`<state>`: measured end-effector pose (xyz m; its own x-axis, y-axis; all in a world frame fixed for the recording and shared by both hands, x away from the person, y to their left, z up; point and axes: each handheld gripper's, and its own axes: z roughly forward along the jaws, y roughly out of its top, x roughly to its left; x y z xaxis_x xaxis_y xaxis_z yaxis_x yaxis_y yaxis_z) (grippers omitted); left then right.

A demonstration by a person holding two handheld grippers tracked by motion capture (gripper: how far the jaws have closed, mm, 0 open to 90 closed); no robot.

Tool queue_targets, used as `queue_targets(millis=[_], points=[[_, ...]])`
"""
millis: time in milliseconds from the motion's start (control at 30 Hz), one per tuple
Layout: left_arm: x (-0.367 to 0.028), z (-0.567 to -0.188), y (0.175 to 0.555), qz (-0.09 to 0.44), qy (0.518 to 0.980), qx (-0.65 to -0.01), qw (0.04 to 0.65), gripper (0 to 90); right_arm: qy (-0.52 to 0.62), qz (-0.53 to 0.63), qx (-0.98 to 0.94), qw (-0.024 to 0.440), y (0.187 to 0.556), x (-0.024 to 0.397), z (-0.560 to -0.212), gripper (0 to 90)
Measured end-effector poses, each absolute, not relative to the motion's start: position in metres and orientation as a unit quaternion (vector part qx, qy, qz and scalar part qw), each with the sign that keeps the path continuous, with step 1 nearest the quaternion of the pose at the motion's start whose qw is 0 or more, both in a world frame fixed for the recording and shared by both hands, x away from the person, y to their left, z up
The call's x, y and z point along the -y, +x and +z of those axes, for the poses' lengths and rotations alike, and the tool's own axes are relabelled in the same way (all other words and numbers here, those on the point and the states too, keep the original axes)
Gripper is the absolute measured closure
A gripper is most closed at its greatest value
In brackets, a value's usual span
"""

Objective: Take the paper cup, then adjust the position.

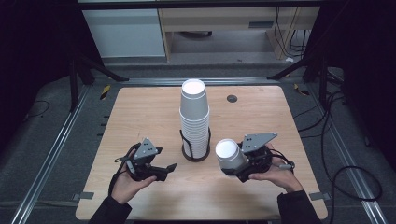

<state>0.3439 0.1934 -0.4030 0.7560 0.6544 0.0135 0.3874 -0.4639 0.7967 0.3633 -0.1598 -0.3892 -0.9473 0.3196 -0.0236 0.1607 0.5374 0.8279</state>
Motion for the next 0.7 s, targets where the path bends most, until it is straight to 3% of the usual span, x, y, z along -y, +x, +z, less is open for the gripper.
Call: queue_targets(millis=[700], points=[[-0.175, -0.394, 0.334, 0.117, 0.857, -0.259, 0.430, 18.8, 0.092, 0.434, -0.895, 0.052, 0.363, 0.137, -0.396, 16.4]])
